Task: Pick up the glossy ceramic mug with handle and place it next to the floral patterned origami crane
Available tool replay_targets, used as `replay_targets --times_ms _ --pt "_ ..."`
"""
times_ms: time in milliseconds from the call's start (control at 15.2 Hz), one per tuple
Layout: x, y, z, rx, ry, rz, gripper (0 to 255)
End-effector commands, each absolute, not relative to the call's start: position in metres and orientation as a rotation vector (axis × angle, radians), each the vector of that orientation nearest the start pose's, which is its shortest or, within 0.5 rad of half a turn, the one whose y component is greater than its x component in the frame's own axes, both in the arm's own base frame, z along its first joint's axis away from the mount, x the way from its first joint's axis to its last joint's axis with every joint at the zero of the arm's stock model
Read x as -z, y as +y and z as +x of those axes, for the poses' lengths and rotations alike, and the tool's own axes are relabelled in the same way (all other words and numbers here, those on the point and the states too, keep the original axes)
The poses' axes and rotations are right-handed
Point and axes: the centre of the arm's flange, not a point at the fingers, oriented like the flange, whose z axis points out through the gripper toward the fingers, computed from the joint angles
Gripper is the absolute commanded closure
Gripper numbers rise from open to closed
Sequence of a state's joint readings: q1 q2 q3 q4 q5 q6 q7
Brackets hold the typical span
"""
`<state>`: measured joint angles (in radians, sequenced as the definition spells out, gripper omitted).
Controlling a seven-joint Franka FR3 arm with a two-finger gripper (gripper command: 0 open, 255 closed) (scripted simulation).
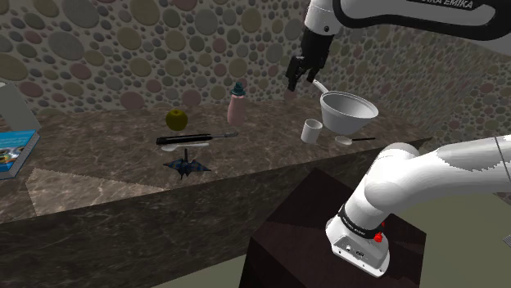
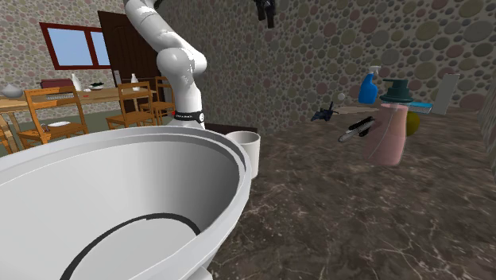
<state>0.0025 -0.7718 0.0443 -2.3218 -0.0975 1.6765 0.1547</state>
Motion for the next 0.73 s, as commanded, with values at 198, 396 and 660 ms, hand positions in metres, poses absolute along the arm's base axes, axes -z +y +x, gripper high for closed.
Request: replay_targets --times_ms 198,396,660 --pt "-0.587 -0.020 0.326 0.208 0.182 -3.240 0" --pt "-0.560 -0.050 0.330 0.192 0.179 -3.235 0" --pt "-0.524 -0.090 0.334 0.171 0.175 -3.228 0"
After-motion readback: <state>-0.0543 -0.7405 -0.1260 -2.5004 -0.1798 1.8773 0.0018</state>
